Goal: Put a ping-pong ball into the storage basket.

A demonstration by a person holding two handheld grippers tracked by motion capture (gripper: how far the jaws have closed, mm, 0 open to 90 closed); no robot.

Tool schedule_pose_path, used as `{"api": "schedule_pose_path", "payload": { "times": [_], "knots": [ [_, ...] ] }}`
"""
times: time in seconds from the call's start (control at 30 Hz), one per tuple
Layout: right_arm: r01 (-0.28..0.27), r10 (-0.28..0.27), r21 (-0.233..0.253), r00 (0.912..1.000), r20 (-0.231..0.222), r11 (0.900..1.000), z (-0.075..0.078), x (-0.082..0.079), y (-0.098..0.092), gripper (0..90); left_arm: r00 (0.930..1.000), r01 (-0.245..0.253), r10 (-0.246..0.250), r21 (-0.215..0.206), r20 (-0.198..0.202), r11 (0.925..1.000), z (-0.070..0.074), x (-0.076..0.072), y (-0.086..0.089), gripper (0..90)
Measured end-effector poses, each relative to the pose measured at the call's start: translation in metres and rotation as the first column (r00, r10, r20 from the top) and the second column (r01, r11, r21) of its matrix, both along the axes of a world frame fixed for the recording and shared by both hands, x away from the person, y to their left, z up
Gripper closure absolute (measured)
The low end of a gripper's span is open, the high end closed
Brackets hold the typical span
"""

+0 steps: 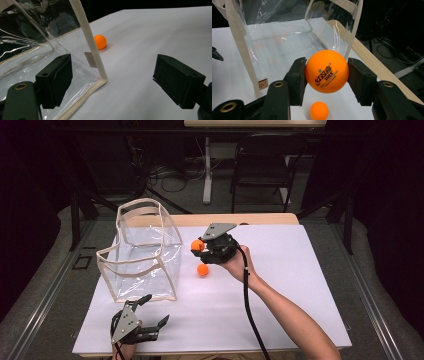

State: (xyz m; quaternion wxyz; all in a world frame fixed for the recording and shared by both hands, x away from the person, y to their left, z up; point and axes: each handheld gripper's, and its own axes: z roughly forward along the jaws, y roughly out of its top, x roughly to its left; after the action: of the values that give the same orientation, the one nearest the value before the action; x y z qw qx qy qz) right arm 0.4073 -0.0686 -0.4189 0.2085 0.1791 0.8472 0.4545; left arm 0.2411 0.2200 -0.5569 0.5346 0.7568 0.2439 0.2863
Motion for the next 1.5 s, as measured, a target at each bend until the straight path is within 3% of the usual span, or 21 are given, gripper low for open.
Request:
{"api": "schedule_pose_path", "payload": {
  "times": [1.5],
  "knots": [
    [-0.009,0.009,-0.047,0.9998,0.016,0.999,0.021,0.012,0.011,50.6,1.0000,0.000,0.000,-0.003,-0.001,1.0000,0.000,0.000,0.000,15.6]
  ]
}}
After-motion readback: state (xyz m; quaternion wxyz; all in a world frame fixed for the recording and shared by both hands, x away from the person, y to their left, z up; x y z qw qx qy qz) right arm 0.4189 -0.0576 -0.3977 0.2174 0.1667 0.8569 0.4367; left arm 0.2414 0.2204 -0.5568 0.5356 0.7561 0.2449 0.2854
